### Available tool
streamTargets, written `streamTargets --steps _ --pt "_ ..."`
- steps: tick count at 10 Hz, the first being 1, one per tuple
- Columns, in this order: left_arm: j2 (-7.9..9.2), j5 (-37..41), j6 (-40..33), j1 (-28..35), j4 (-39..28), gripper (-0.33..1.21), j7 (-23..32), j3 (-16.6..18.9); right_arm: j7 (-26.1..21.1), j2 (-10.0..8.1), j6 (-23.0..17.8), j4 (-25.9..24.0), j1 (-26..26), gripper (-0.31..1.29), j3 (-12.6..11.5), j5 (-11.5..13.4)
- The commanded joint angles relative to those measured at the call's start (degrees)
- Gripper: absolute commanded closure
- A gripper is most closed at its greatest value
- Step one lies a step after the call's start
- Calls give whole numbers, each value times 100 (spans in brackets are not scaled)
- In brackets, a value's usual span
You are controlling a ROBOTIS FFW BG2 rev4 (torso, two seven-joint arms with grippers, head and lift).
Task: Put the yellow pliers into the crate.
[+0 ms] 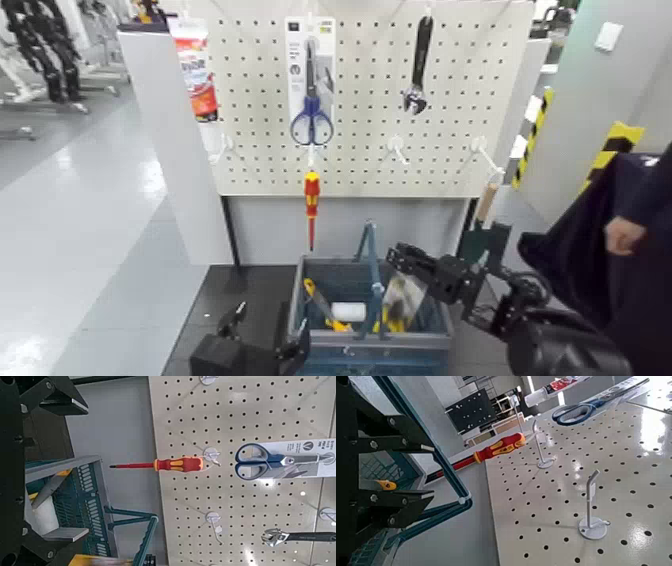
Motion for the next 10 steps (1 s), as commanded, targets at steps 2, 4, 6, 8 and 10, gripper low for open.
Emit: streamTargets --steps 2,4,6,8,10 --pt "0 1 0 8 0 22 0 -9 33 12 25 -90 29 45 -56 30" --pt "9 1 0 0 0 22 -9 -9 33 12 -10 -160 38 45 -109 22" --pt "18 1 0 8 0 22 -9 -9 -55 30 -54 -441 152 44 -285 30" --pt "18 1 -18 26 -9 22 0 0 -908 126 280 -2102 935 45 -733 742" --pt "9 1 -35 52 -9 22 0 35 -1804 337 456 -3711 1910 45 -882 1727"
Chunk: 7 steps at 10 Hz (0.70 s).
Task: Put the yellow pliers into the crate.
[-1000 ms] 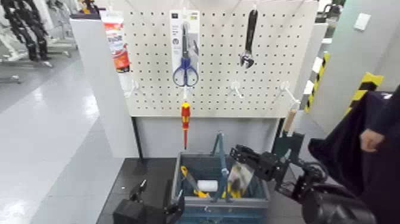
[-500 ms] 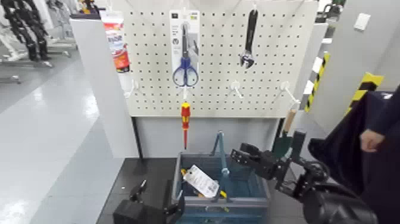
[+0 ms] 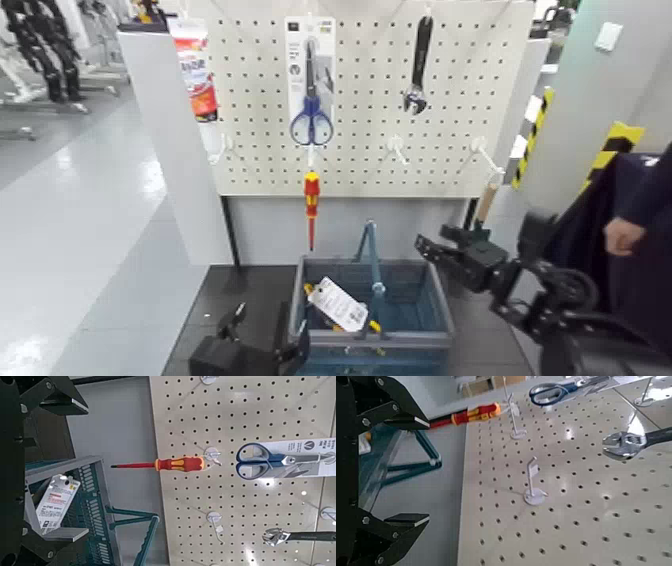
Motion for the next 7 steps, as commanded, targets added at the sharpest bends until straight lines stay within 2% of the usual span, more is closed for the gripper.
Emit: streamTargets --steps 1,2,3,4,5,7 --pt "-4 0 -26 49 -20 22 0 54 -781 351 119 -1641 1266 45 -102 823" --pt "-21 0 -43 93 -20 22 0 98 -966 553 -163 -1773 1671 45 -181 814" --pt "-21 -9 -52 119 -20 22 9 124 -1265 685 -514 -1869 2093 45 -198 700" --pt "-13 -18 -61 137 -38 22 36 142 -1449 781 -1033 -1931 2523 45 -234 621" --pt "-21 -26 -70 154 -46 22 71 159 -1783 843 -1288 -2045 2963 44 -163 489" --pt "-30 -53 -87 207 -82 22 88 212 -1977 896 -1586 -2168 3543 25 -75 436"
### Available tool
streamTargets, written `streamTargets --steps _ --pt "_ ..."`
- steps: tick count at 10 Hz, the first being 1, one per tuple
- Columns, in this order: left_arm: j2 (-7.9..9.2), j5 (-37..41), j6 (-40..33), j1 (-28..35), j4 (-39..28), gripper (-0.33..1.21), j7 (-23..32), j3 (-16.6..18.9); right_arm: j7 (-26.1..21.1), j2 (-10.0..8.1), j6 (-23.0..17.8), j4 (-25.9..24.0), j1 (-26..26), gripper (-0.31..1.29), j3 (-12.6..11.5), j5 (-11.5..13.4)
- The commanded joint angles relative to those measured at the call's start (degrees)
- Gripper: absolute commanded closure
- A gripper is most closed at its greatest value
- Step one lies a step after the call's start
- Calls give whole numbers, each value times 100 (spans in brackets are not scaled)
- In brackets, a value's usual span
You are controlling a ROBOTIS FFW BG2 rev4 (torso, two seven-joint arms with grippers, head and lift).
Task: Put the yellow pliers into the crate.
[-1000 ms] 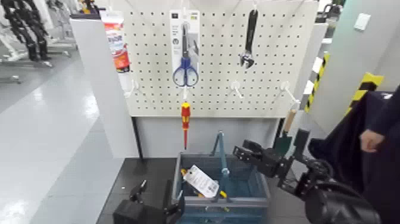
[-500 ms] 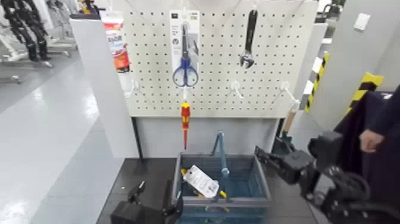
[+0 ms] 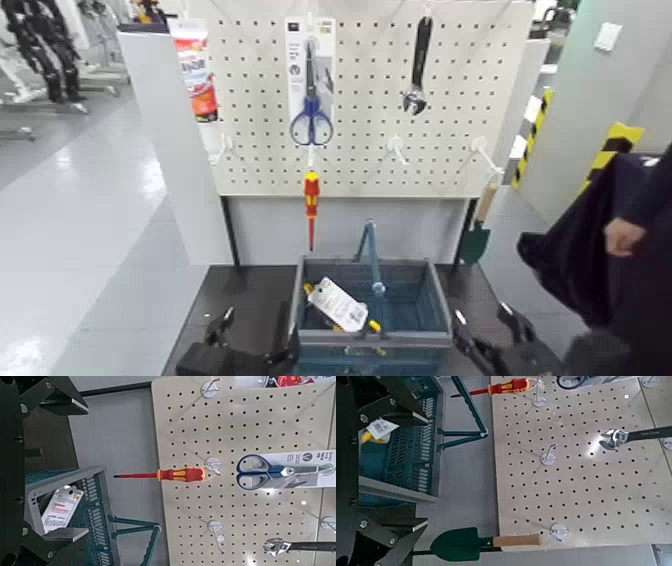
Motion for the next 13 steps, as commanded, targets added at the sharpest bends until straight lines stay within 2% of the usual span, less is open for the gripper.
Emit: streamTargets --steps 1,3,4,5,6,8,10,12,13 --pt "1 -35 -12 72 -57 22 29 67 -274 299 -429 -158 693 22 162 -79" --pt "-7 -43 14 186 -145 22 91 146 -757 308 -482 -325 1132 22 347 -167" --pt "-25 -61 50 195 -171 22 108 164 -1047 299 -649 -334 1255 22 426 -185" --pt "-34 -61 50 195 -171 22 108 164 -1232 308 -623 -316 1317 22 461 -238" --pt "-34 -70 58 186 -171 22 108 164 -1241 299 -561 -316 1325 22 461 -281" --pt "-43 -70 58 195 -171 22 108 172 -1346 229 -561 -342 1325 22 514 -238" --pt "-60 -79 58 204 -171 22 108 172 -1337 238 -676 -325 1317 22 532 -141" --pt "-69 -87 50 212 -171 22 108 172 -1408 238 -676 -334 1317 13 576 -97" --pt "-69 -96 50 212 -180 22 108 181 -1417 247 -473 -413 1317 11 558 -79"
